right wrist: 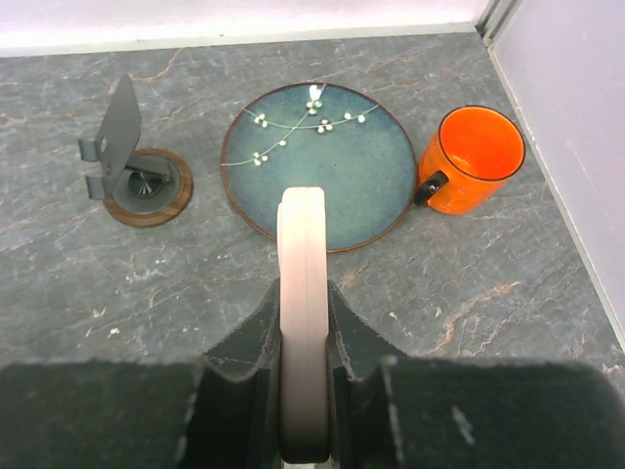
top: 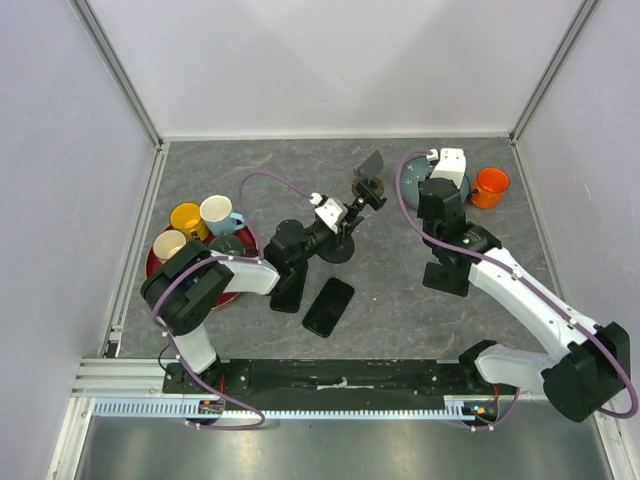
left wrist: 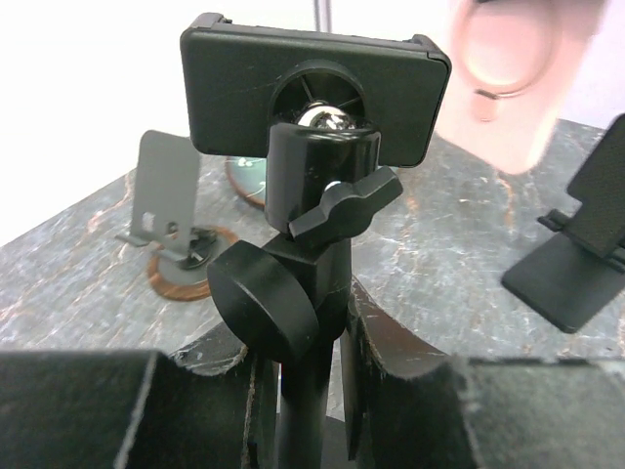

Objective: Remove the phone from the phone stand

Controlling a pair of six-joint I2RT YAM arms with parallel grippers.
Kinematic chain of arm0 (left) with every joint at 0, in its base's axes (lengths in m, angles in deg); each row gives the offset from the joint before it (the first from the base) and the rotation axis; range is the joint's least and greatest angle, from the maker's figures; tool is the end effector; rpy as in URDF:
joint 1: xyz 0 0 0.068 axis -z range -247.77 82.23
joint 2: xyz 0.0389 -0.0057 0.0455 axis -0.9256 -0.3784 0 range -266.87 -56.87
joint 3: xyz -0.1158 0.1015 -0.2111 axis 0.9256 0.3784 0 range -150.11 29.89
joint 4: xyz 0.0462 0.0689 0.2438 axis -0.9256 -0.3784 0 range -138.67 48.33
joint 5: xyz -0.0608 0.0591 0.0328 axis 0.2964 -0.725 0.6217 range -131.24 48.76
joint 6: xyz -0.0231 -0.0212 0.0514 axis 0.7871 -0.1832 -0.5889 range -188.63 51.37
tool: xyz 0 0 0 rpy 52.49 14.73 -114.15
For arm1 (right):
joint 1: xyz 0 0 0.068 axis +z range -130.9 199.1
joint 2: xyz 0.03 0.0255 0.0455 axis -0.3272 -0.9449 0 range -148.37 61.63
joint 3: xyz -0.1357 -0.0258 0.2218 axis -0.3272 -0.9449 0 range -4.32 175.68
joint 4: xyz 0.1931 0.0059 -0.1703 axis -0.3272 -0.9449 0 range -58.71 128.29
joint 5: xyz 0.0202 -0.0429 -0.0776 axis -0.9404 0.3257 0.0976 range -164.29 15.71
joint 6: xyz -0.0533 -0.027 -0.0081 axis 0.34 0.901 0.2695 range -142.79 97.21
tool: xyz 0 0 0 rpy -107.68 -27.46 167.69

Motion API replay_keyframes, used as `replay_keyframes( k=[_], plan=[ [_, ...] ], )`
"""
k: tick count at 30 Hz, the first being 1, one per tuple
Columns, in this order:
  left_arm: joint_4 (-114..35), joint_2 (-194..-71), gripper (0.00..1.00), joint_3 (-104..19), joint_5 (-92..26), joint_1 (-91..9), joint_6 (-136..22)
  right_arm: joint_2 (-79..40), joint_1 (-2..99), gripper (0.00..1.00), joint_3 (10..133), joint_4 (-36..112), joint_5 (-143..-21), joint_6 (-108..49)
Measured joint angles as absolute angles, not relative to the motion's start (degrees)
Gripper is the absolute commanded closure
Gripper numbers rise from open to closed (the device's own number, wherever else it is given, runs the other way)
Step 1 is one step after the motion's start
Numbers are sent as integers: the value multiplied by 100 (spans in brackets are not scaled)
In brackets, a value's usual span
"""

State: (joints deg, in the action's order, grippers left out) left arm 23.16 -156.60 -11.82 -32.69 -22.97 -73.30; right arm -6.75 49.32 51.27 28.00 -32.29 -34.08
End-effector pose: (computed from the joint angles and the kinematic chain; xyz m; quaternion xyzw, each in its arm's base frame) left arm 0.2495 -0.2571 0.2035 0.3276 0.5779 -0.3024 0.6836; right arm 0.2517 0.1120 0.3110 0.0668 0.8007 -0.0972 0.5873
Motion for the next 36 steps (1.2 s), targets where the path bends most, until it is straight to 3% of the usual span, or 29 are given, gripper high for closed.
replay_keyframes(
  k=[12,24,36],
  plan=[
    [2417,-15233,98,-660,-3463,-3182,-6840,-349,5400,100,4651,2007,-4361,-3323],
    [1801,-13142,98,-535,-3675,-3265,-6847,-2246,6584,100,4526,2040,-2846,-3520],
    [1079,-12716,98,-533,-3927,-3265,-6932,-3055,6707,70,4797,2665,-2341,-3474]
  ],
)
